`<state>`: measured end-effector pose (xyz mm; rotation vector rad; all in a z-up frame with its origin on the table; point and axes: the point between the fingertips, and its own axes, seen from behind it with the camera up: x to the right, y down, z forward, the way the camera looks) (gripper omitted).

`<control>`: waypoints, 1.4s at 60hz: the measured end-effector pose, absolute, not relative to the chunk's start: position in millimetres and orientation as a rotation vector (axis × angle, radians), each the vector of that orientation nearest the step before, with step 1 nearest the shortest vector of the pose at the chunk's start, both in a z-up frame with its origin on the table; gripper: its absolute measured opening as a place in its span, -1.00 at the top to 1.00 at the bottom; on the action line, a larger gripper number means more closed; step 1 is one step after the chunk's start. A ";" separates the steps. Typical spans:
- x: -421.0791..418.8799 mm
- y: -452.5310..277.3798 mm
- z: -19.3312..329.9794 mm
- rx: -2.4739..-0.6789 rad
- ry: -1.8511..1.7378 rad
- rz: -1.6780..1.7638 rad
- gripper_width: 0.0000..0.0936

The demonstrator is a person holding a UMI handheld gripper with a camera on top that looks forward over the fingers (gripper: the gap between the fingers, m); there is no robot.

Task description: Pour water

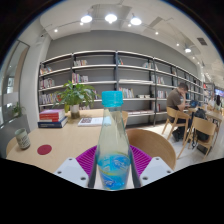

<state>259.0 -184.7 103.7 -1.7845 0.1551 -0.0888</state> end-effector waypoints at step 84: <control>-109.8 -17.9 165.9 -1.050 -1.818 -1.527 0.23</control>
